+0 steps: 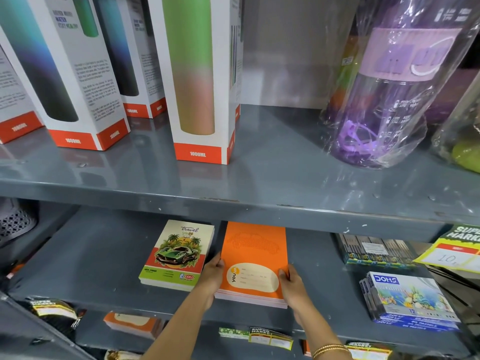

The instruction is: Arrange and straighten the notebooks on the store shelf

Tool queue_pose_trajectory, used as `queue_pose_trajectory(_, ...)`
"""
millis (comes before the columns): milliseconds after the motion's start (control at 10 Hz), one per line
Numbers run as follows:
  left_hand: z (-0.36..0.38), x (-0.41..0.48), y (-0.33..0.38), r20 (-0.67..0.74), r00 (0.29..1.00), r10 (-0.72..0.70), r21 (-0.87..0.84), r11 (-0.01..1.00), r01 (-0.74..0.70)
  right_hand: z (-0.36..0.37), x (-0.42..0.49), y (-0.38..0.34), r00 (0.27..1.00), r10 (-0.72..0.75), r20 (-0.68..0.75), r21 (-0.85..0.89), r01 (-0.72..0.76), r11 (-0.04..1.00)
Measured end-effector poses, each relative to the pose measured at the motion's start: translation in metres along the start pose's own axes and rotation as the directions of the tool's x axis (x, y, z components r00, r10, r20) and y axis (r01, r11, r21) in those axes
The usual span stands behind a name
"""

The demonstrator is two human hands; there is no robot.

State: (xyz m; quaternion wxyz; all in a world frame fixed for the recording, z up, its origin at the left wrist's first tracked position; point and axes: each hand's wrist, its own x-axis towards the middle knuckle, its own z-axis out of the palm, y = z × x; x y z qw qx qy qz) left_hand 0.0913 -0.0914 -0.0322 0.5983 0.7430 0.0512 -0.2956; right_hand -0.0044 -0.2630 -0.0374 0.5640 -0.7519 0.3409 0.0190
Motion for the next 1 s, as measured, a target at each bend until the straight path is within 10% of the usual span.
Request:
queue_pose_trajectory(600, -0.001, -0.015, 0.009, -0.013, 1.000, 0.018, 0.112, 0.994, -0.016, -0.004, -0.007, -0.011, 1.000, 0.011, -0.021, -0.040, -0.012, 0.999)
queue_pose_trajectory(1000, 0.001, -0.062, 0.028, -0.073, 0.960, 0.271, 0.438, 0.873, -0.213, -0.012, -0.031, -0.022, 0.977, -0.164, -0.135, -0.273, 0.122, 0.954)
